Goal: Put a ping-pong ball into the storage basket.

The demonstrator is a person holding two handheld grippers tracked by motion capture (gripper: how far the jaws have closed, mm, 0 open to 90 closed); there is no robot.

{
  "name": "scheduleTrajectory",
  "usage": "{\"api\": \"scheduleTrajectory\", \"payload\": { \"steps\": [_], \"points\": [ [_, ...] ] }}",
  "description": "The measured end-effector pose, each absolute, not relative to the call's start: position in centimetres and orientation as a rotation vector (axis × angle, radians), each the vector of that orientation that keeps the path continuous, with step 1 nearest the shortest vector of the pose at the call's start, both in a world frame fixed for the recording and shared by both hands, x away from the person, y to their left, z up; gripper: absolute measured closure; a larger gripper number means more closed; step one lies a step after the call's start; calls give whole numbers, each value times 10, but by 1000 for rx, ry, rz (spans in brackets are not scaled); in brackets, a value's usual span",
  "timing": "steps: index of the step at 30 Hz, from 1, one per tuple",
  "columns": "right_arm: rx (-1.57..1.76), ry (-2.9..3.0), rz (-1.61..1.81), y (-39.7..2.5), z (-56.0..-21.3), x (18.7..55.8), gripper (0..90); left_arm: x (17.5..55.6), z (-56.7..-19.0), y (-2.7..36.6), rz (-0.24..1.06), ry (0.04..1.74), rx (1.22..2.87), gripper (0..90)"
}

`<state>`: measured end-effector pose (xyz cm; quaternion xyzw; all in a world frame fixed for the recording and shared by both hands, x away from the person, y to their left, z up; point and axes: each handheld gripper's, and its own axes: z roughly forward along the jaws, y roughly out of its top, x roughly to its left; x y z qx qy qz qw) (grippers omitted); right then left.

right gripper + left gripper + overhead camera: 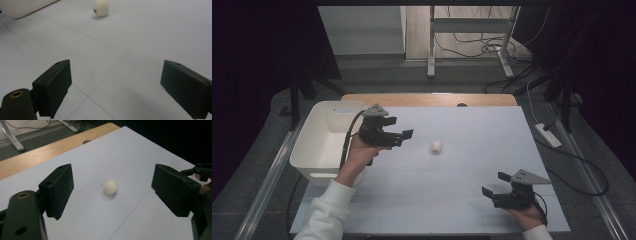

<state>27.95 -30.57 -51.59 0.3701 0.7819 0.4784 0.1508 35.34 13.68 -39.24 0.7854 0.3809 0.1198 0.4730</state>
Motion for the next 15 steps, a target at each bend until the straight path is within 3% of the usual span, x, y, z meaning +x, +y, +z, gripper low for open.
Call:
{"api": "scheduleTrajectory", "payload": {
  "steps": [15],
  "points": [
    [1054, 2245, 1367, -305, -515, 275, 99, 360, -402, 122, 276, 922, 1969, 189]
  ]
}}
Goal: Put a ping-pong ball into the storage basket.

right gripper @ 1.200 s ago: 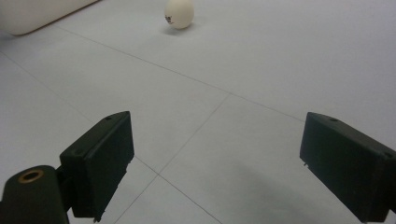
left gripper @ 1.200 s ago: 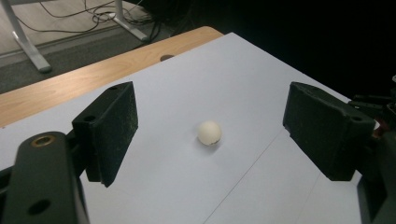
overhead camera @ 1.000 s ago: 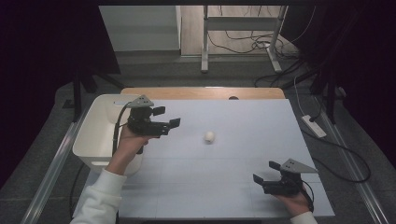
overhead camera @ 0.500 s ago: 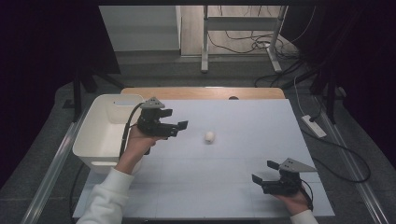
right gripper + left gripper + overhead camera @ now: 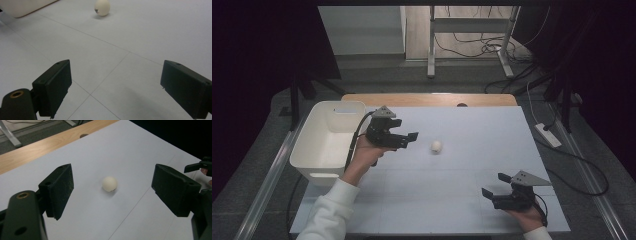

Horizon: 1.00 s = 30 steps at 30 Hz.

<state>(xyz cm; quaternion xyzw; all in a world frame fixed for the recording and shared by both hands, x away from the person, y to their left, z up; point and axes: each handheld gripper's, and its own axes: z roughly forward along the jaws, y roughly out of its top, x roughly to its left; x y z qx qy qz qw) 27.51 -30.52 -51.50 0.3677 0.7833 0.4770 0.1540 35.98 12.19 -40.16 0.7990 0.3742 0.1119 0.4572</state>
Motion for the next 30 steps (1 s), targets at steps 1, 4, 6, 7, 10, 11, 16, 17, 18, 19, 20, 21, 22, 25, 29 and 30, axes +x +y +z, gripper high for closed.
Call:
{"api": "scheduleTrajectory", "payload": {
  "steps": [1, 4, 6, 7, 10, 11, 16, 17, 18, 19, 20, 21, 22, 25, 29, 30],
  "points": [
    [1054, 2244, 1367, -305, -515, 275, 100, 360, -403, 121, 275, 922, 1974, 189],
    [1057, 2243, 1366, -306, -515, 274, 100, 361, -406, 117, 267, 917, 1982, 189],
    [1056, 2243, 1364, -306, -515, 274, 100, 361, -408, 114, 260, 914, 1989, 188],
    [1055, 2243, 1362, -306, -515, 273, 100, 362, -409, 113, 258, 914, 1992, 188],
    [1058, 2241, 1364, -307, -515, 273, 100, 363, -412, 109, 252, 912, 2002, 188],
    [1058, 2241, 1363, -307, -515, 273, 100, 364, -413, 108, 249, 911, 2008, 188],
    [1058, 2243, 1359, -307, -515, 273, 101, 366, -417, 105, 245, 913, 2014, 188],
    [1059, 2244, 1358, -307, -515, 273, 101, 366, -417, 105, 243, 913, 2015, 188],
    [1059, 2245, 1358, -306, -515, 273, 101, 366, -418, 104, 243, 914, 2016, 188],
    [1059, 2246, 1354, -306, -515, 273, 101, 366, -418, 104, 243, 914, 2016, 188],
    [1058, 2247, 1354, -306, -515, 273, 101, 367, -420, 103, 239, 916, 2021, 186],
    [1058, 2247, 1354, -306, -515, 273, 101, 367, -420, 103, 239, 916, 2021, 186],
    [1056, 2249, 1350, -306, -515, 273, 101, 368, -421, 102, 239, 918, 2024, 185],
    [1058, 2248, 1352, -306, -515, 273, 101, 369, -423, 100, 232, 922, 2027, 185],
    [1055, 2249, 1348, -306, -516, 273, 101, 371, -426, 97, 236, 929, 2025, 185],
    [1056, 2249, 1348, -306, -516, 273, 101, 372, -426, 96, 238, 933, 2023, 186]
  ]
}}
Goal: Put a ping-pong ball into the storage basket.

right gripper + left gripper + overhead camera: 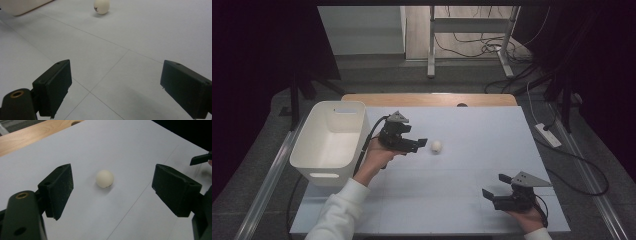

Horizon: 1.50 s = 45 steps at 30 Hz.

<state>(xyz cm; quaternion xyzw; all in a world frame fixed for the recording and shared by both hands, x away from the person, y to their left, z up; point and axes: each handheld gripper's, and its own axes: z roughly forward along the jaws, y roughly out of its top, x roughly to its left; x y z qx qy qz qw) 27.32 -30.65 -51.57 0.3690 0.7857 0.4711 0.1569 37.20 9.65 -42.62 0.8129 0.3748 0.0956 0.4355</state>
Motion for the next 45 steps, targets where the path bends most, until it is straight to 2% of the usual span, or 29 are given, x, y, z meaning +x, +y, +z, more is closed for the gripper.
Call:
{"api": "scheduleTrajectory", "payload": {
  "steps": [45],
  "points": [
    [1060, 2251, 1348, -307, -517, 273, 101, 398, -465, 56, 204, 991, 2115, 167]
  ]
}}
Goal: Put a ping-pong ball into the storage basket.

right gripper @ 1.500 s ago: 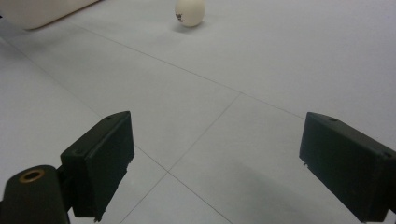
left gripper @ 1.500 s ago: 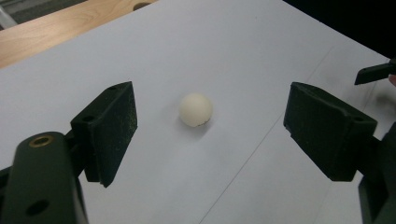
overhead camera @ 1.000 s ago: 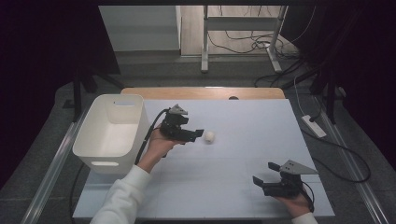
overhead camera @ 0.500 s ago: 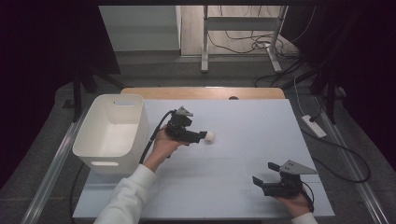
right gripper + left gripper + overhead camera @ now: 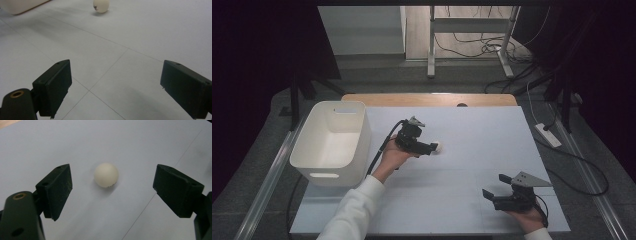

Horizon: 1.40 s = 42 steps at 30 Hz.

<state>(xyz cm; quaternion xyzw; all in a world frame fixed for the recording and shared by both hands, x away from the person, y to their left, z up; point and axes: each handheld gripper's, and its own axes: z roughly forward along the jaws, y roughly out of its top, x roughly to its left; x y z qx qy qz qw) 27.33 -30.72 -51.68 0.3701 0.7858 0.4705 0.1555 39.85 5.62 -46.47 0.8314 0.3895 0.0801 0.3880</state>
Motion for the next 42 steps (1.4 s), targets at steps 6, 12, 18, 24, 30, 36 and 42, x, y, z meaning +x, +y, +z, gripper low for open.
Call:
{"api": "scheduleTrajectory", "payload": {
  "steps": [6, 12, 18, 24, 30, 36, 42],
  "points": [
    [1059, 2252, 1346, -307, -517, 274, 101, 402, -470, 53, 199, 998, 2129, 161],
    [1059, 2251, 1346, -308, -517, 274, 101, 405, -474, 52, 196, 1006, 2139, 157],
    [1059, 2251, 1344, -308, -518, 274, 101, 409, -477, 51, 195, 1027, 2140, 144],
    [1058, 2252, 1344, -307, -518, 274, 101, 412, -482, 48, 185, 1035, 2149, 143],
    [1057, 2253, 1344, -307, -518, 274, 101, 415, -486, 47, 172, 1045, 2146, 144],
    [1056, 2253, 1344, -308, -518, 274, 101, 418, -490, 44, 156, 1043, 2157, 145],
    [1056, 2255, 1342, -307, -518, 274, 101, 419, -492, 40, 151, 1031, 2175, 145]
  ]
}}
